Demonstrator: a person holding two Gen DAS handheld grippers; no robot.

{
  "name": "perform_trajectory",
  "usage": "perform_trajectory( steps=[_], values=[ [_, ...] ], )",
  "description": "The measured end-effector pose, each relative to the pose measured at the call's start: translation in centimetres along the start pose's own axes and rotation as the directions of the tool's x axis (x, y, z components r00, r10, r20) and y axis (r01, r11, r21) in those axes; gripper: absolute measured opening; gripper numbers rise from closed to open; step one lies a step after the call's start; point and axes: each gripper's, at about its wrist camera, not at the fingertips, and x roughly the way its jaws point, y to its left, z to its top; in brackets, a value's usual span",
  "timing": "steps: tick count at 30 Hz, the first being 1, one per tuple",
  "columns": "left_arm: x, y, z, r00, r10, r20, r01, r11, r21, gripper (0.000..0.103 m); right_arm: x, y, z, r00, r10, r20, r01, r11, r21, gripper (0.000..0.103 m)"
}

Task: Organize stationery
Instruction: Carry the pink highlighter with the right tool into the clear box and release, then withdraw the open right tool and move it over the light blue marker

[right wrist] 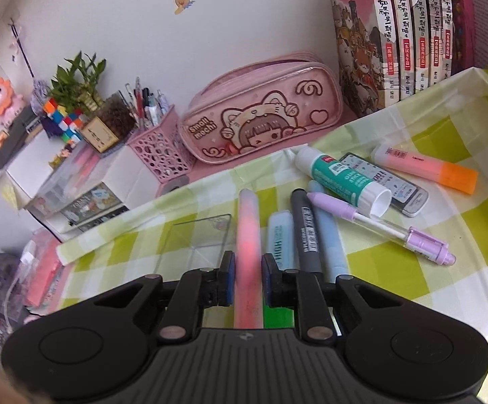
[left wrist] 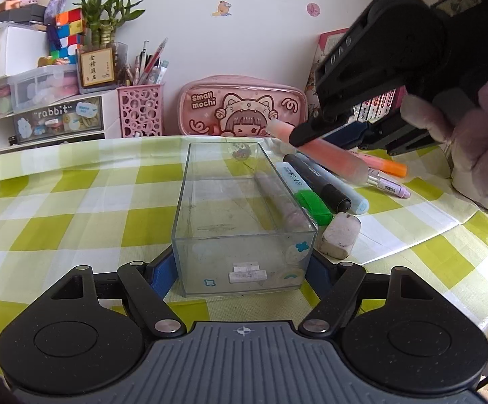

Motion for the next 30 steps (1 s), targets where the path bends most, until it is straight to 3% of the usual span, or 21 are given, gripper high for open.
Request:
perform_trajectory(
  steps=[3,6,13,17,30],
  values=[
    [0.0,0.0,0.0,1.000,0.000,0.000,0.000,1.000,0.000,0.075,0.2,1.1,0.0,0.995,0.085,-0.054,-0.083,0.996,0.039,0.020],
    [0.0,0.0,0.0,1.000,0.000,0.000,0.000,1.000,-0.001,0.075,1.7,2.0,-0.4,0.984,0.125,-0.127,-0.116,0.990,0.074,0.020],
    [0.0,-0.1,0.1,1.000,-0.003,0.001,0.003,1.000,-0.001,0.075,4.5,2.7,-0.1,0.980,0.059,-0.189,-0.042,0.995,0.095,0.020],
    [0.1,-0.2,0.1,1.000,-0.003,0.001,0.003,1.000,0.000,0.075,5.7,2.7,0.2,0.973,0.063,-0.222,-0.035,0.991,0.128,0.021],
    [0.1,-0.1,0.1,1.000,-0.004,0.001,0.004,1.000,0.000,0.075,4.3,2.8,0.4,0.978,0.095,-0.184,-0.075,0.991,0.112,0.025]
  ],
)
